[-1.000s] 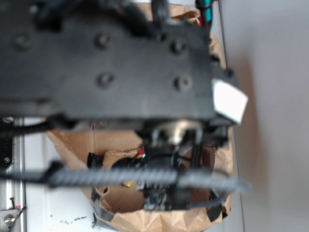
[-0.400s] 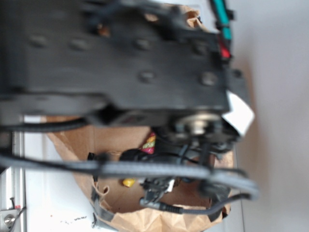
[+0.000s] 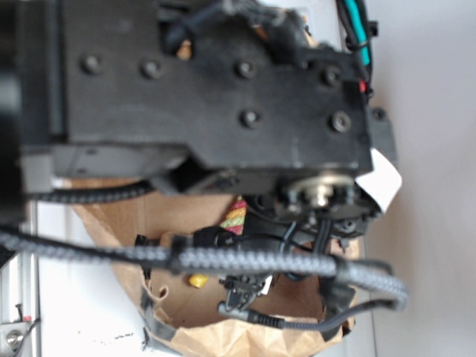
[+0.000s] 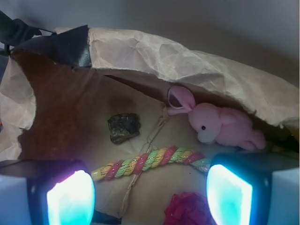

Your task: Grab the rock.

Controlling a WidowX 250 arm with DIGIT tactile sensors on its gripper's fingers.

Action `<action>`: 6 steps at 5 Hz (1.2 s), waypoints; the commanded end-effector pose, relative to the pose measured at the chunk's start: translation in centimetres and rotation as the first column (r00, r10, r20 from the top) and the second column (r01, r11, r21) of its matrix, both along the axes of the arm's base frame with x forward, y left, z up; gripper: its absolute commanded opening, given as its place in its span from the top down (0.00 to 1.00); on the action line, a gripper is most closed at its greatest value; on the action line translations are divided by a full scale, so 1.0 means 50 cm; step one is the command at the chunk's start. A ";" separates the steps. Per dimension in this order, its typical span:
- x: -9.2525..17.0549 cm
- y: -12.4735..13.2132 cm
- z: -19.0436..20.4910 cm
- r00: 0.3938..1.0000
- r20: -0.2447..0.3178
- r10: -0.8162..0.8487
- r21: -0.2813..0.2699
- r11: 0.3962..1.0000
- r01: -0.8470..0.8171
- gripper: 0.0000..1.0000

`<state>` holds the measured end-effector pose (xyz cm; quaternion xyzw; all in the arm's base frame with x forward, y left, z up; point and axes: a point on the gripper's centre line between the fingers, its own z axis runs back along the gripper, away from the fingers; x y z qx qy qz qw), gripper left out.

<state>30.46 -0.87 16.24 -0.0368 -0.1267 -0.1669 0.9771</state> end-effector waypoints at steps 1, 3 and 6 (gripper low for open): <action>0.015 0.006 0.037 0.998 0.060 0.008 0.004 1.000 -0.008 0.00; -0.041 0.012 0.008 0.965 0.050 -0.259 0.029 0.966 0.258 0.00; -0.025 -0.008 -0.050 0.926 0.028 -0.376 0.101 0.923 0.372 0.00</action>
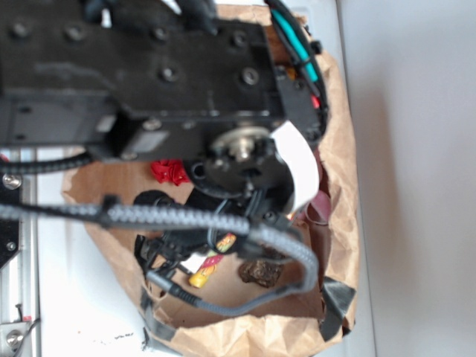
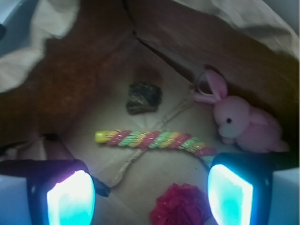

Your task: Grab the rock.

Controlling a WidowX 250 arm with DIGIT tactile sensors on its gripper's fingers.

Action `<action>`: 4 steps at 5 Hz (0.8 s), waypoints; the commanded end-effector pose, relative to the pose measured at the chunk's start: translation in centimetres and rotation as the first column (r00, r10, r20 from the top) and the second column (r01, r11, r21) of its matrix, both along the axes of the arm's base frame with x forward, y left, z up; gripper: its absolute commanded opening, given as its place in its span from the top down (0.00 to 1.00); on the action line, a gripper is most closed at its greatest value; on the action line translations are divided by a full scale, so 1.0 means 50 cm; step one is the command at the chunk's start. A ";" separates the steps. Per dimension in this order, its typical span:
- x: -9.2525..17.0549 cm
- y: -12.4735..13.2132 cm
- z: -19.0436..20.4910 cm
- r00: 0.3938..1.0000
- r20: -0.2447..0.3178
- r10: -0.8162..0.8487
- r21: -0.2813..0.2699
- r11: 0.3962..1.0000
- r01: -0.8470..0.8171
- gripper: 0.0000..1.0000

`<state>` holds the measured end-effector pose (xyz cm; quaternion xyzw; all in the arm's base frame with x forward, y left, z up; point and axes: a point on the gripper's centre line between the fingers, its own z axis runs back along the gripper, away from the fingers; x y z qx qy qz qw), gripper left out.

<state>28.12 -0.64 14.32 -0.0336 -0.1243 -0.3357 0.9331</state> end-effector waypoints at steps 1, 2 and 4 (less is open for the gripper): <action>0.025 -0.031 -0.027 0.997 0.043 -0.070 0.055 0.996 0.067 0.00; 0.034 -0.049 -0.039 0.990 0.064 -0.123 0.058 0.991 0.119 0.00; 0.047 -0.077 -0.070 0.974 0.047 -0.221 0.041 0.975 0.219 0.00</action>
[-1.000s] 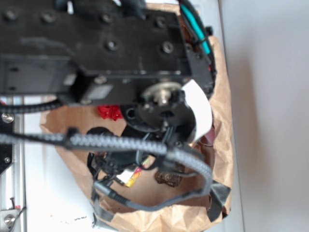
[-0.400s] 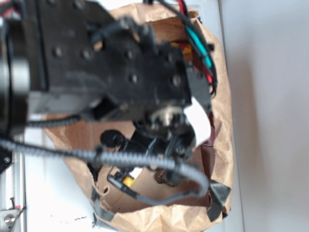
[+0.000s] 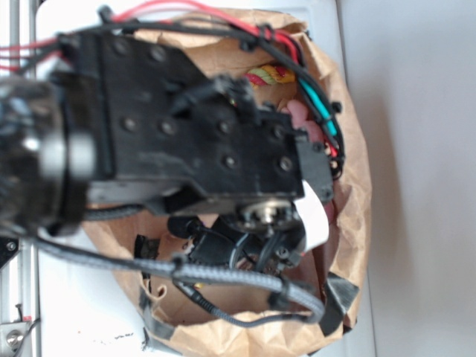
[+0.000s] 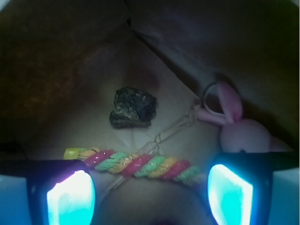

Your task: Grab the rock.

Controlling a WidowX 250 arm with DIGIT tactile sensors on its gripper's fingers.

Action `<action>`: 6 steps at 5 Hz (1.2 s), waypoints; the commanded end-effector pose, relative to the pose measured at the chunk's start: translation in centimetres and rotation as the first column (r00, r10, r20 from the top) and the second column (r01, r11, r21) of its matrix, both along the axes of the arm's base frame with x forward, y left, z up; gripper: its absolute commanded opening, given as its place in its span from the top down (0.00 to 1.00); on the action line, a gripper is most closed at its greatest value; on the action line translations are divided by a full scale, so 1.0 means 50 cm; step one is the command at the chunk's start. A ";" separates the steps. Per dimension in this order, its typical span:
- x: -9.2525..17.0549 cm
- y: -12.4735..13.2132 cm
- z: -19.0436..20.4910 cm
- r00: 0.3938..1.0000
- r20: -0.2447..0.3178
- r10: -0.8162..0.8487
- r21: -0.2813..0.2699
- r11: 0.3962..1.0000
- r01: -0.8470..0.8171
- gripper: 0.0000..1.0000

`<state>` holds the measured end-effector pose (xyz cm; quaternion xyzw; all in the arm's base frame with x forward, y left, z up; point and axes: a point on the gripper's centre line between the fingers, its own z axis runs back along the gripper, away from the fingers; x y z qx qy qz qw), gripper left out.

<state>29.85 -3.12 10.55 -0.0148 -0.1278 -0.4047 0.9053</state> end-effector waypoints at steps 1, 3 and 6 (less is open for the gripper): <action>0.013 -0.046 -0.012 0.993 -0.007 -0.120 -0.003 0.993 0.120 0.00; 0.006 -0.054 -0.019 0.992 0.016 -0.125 -0.050 0.991 0.126 0.00; 0.008 -0.057 -0.018 0.993 0.066 -0.099 -0.060 0.993 0.103 0.00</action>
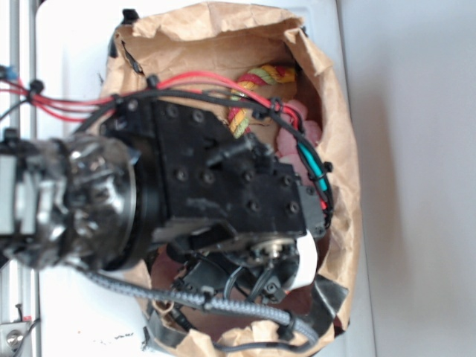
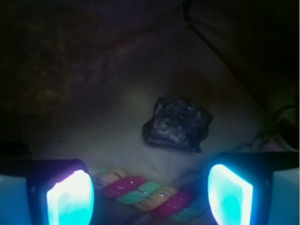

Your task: Grab the rock.

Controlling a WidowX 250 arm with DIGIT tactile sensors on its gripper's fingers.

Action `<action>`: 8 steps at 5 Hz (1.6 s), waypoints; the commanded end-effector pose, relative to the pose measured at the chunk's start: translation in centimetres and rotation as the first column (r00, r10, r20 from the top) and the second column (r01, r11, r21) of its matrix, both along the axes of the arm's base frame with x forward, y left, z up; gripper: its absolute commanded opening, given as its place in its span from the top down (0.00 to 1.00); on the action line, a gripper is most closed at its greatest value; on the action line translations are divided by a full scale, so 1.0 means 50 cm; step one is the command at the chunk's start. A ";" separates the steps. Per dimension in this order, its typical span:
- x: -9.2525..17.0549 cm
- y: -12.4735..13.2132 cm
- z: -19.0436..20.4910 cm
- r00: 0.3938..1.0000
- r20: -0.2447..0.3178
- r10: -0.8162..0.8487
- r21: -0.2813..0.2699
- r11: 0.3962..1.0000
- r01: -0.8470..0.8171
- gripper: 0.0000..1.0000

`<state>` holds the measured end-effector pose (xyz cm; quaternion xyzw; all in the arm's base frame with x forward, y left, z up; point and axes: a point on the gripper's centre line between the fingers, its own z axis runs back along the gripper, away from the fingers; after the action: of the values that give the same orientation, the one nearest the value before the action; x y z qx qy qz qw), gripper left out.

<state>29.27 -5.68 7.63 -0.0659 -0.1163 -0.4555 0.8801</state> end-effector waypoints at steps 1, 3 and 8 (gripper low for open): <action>0.026 0.001 0.046 0.991 0.118 0.063 0.033 0.997 -0.068 0.00; 0.026 0.001 0.046 0.991 0.118 0.063 0.033 0.997 -0.068 0.00; 0.034 -0.017 0.029 0.989 0.138 0.058 -0.009 0.998 -0.057 0.00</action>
<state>30.70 -5.80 7.76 -0.0411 -0.1599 -0.4192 0.8928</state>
